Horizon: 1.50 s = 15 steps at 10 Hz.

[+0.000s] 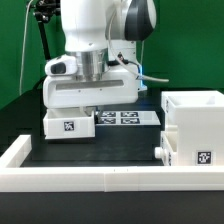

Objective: Assemble drawer

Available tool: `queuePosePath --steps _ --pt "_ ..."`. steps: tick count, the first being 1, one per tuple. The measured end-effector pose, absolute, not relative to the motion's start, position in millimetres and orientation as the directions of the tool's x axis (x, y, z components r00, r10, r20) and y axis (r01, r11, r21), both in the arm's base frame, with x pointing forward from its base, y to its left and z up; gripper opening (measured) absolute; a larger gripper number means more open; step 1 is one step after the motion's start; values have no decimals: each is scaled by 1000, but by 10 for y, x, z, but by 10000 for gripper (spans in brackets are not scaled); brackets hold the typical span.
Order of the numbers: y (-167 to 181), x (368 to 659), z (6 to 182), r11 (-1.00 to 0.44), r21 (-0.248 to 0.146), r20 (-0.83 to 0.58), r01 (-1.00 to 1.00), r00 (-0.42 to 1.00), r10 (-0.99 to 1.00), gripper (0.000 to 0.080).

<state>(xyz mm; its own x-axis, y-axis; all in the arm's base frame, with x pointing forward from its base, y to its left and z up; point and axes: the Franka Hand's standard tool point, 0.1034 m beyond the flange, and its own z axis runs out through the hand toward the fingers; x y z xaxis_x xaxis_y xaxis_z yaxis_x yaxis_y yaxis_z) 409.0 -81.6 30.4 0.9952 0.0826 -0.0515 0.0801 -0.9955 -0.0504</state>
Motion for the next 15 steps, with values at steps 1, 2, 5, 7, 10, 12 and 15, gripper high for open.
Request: queuePosePath --steps 1,2,5,7,10,12,15 --pt "-781 4163 393 -991 -62 -62 116 991 120 42" --pt "-730 4281 492 -982 -74 -61 173 982 177 42" --pt "-702 4394 541 -957 -87 -52 278 958 283 42" --pt "-711 4390 538 -897 -93 -38 433 898 438 42" --pt "-693 4512 579 -703 -68 -5 708 705 710 42" --pt "-705 4652 590 -530 -50 2 847 531 848 42" --pt "-703 4779 564 -264 -48 -34 963 262 964 42"
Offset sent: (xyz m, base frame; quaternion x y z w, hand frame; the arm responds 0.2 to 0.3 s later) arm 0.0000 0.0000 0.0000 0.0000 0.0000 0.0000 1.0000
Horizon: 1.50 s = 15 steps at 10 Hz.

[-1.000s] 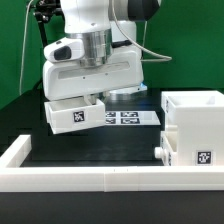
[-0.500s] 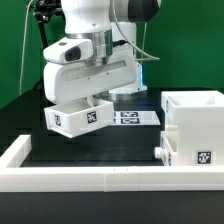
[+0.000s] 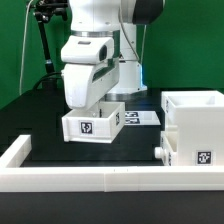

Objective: Assemble drawer

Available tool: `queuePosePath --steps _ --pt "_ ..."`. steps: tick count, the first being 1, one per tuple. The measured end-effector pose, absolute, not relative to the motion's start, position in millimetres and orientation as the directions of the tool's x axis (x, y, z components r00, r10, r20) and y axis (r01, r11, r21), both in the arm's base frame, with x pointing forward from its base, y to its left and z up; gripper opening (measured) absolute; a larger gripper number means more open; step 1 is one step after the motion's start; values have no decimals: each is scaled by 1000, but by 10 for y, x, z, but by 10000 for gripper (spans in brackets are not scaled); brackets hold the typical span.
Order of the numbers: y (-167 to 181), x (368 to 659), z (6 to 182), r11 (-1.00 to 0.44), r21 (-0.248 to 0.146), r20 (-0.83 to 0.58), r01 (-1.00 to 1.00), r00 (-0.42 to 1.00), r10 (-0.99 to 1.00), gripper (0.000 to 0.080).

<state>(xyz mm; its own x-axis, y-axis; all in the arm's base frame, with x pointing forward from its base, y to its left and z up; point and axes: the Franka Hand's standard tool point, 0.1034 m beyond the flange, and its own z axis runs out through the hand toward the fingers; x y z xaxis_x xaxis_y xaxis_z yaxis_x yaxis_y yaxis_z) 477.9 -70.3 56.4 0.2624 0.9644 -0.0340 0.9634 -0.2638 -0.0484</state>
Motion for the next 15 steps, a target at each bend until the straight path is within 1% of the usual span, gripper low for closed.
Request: queuePosePath --steps 3,4,7,10,15 --pt "-743 4779 565 -30 -55 -26 998 29 999 42" --pt "-764 4825 587 116 -50 -24 992 -118 993 42" --pt "-747 5048 644 134 -26 -29 991 -135 990 42" --pt "-635 5253 597 100 -21 -22 995 -101 995 42" --pt "-620 5245 579 84 -23 -20 996 -85 996 42"
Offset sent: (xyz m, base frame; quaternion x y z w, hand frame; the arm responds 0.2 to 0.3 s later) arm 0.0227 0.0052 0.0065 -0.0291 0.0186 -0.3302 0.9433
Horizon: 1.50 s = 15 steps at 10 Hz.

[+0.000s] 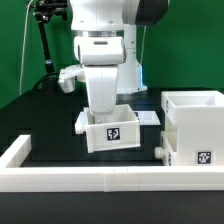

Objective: Assemble drawer

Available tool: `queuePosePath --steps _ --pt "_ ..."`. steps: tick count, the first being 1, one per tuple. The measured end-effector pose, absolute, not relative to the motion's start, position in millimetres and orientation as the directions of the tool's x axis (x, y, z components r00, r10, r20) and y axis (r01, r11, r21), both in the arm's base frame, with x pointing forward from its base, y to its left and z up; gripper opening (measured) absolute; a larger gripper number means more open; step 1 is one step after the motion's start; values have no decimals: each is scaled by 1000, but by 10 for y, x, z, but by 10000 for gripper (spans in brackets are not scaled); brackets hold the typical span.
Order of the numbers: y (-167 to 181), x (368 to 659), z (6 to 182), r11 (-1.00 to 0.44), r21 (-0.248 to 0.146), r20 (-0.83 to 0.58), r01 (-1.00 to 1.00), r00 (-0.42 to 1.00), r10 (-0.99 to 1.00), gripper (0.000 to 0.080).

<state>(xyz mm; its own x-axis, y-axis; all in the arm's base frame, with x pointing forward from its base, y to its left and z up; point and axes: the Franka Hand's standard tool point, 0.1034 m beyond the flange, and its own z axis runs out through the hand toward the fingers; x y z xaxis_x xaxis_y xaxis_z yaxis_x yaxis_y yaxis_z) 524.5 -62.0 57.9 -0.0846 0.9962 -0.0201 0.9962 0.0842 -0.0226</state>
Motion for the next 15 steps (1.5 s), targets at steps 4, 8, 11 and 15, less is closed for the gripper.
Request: queuePosePath --steps 4,8,11,15 --pt "-361 5387 577 39 -13 -5 999 -39 999 42" --pt "-130 5399 553 0 -15 3 1000 0 1000 42" --pt "-159 5394 550 -5 -16 3 1000 5 1000 42" --pt "3 5399 548 5 -18 9 1000 -5 1000 42"
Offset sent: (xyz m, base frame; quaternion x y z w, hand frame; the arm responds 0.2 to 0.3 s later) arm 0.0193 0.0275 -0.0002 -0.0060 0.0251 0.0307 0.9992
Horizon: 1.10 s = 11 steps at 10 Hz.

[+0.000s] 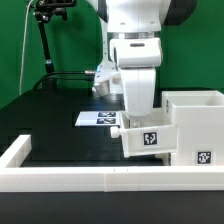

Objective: Assemble drawer

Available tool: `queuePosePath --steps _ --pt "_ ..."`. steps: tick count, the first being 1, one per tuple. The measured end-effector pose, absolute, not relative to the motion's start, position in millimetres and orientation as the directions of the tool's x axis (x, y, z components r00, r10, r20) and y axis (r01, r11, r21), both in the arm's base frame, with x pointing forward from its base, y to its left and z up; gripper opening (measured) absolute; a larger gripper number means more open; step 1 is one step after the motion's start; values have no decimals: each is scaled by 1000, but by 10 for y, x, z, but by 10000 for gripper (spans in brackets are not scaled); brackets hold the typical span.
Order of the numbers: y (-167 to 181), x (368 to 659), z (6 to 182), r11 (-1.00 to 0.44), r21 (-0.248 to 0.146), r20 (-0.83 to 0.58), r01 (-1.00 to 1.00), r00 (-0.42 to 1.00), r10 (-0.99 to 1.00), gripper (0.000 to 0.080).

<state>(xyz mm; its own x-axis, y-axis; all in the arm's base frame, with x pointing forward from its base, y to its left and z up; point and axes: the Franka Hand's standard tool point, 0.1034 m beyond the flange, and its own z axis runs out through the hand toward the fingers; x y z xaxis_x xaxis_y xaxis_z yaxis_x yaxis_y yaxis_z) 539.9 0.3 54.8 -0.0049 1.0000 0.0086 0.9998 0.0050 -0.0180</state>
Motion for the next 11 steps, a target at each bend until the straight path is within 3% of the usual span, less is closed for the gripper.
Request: queuePosePath --steps 11 --pt "144 5401 542 -74 -18 8 997 74 997 42"
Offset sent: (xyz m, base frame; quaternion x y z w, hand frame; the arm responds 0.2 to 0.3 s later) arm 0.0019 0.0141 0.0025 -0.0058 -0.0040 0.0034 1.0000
